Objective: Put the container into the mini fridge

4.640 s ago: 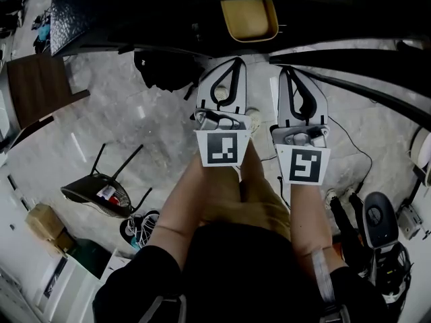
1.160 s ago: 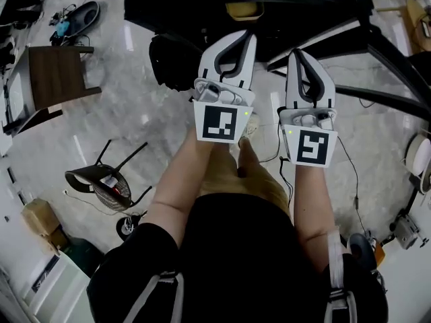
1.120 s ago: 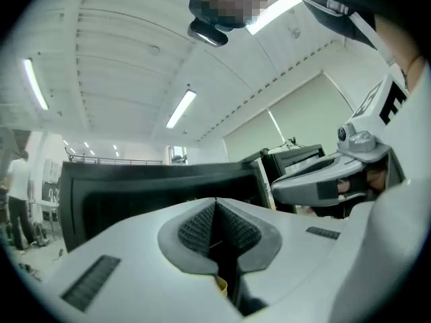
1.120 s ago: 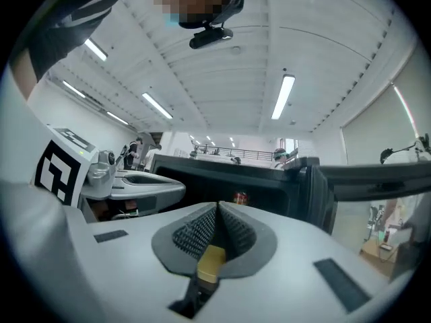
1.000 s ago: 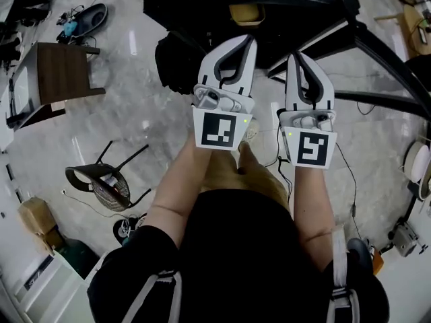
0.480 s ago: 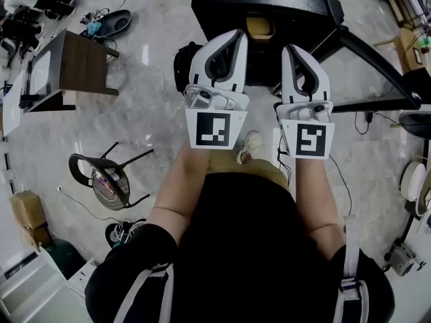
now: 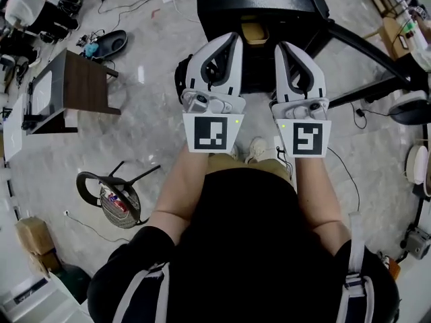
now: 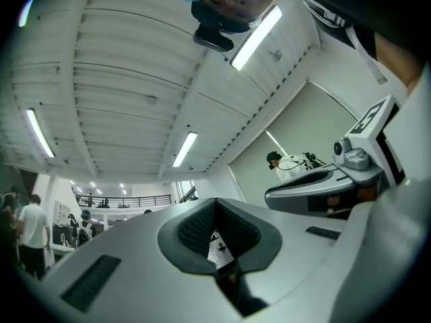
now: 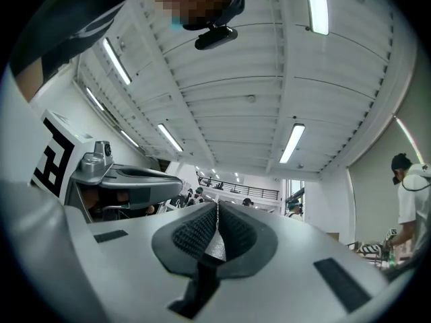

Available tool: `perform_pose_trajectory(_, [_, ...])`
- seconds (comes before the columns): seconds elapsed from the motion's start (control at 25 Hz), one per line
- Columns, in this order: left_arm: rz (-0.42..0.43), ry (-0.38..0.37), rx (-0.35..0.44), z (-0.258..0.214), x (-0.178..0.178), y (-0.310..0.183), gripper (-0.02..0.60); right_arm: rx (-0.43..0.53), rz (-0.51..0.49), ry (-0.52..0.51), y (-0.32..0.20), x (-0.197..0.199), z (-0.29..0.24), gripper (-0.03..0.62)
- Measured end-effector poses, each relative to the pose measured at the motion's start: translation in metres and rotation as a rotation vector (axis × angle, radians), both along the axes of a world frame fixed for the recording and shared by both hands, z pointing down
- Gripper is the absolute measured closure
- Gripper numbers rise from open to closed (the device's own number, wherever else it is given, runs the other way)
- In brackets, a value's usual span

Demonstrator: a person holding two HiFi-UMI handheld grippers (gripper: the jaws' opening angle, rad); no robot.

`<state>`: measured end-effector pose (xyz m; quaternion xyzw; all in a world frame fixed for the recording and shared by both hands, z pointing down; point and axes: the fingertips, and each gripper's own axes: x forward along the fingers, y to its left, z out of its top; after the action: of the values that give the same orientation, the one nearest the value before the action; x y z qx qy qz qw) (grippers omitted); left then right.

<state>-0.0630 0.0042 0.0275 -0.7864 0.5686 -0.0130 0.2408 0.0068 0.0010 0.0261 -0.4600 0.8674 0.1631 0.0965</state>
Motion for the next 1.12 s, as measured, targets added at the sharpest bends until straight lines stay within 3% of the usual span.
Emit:
perform_pose_trajectory(0.4, [0.078, 0.047, 0.025, -0.013, -0.028, 0.023, 0.558, 0.026, 0.067, -0.013, 0.029, -0.022, -0.012, 0.556])
perform_pose_trajectory(0.72, [0.133, 0.012, 0.034, -0.007, -0.044, 0.028, 0.56, 0.014, 0.112, -0.002, 0.037, -0.046, -0.001, 0.557])
perform_pose_trajectory(0.88, [0.159, 0.051, 0.047, -0.006, -0.047, 0.032, 0.56, 0.019, 0.123, 0.008, 0.043, -0.053, 0.003, 0.557])
perform_pose_trajectory(1.12, [0.163, 0.039, 0.048, -0.012, -0.055, 0.031, 0.558, 0.016, 0.13, 0.018, 0.04, -0.063, -0.002, 0.557])
